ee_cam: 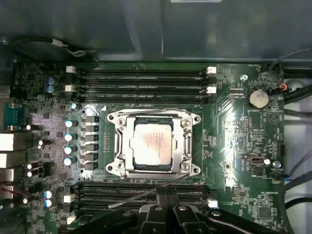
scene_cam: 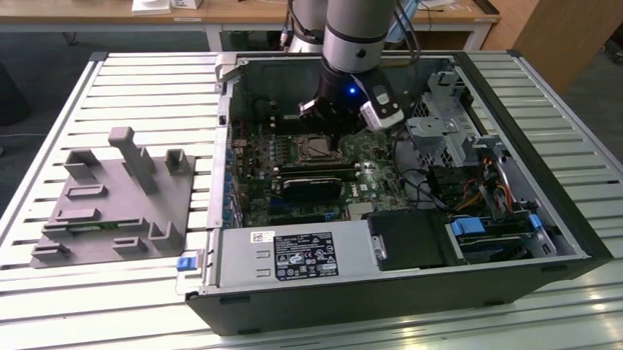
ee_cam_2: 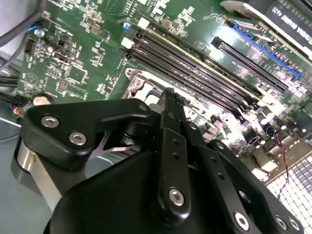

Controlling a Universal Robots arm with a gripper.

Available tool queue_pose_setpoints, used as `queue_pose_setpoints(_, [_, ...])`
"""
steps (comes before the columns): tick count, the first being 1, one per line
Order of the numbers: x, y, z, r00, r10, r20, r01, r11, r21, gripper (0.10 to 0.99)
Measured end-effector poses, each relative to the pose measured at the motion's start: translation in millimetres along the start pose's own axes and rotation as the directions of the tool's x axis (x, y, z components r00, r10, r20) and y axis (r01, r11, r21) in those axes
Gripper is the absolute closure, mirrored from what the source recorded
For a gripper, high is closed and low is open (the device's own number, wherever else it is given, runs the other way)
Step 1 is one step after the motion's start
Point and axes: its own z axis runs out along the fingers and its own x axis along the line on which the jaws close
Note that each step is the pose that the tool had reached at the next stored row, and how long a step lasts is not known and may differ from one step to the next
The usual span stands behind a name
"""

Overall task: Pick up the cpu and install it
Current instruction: 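Install the second cpu locking lever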

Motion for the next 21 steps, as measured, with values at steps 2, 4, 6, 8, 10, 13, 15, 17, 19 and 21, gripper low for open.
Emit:
queue_pose_setpoints(2, [2.0,-0.2,1.7,1.0,0.0,-0.0009,0.0,1.0,0.0,0.98])
queue_pose_setpoints(4, [5.5,-0.7,2.5,1.0,0.0,-0.0012,0.0,1.0,0.0,0.98])
queue_pose_setpoints(6, [9.2,-1.3,2.9,1.0,0.0,-0.0011,0.0,1.0,0.0,0.98])
queue_pose_setpoints(8, [11.9,-1.4,3.3,1.0,0.0,-0.001,0.0,1.0,0.0,0.98])
queue_pose_setpoints(10, [13.5,-1.5,3.3,1.0,0.0,-0.0011,0.0,1.0,-0.002,0.98])
queue_pose_setpoints(13, [16.9,-1.6,3.8,1.0,-0.001,-0.001,0.001,1.0,-0.002,0.98])
queue_pose_setpoints(15, [20.2,-1.8,4.2,1.0,0.0,-0.0011,0.0,1.0,-0.002,0.98])
queue_pose_setpoints(17, [24.4,-1.9,4.7,1.0,0.0,-0.0012,0.0,1.0,-0.002,0.98])
queue_pose_setpoints(19, [28.4,-2.0,5.4,1.0,-0.001,-0.0011,0.001,1.0,-0.002,0.98])
queue_pose_setpoints(21, [31.1,-2.1,6.9,1.0,0.0,-0.0011,0.0,1.0,-0.002,0.98])
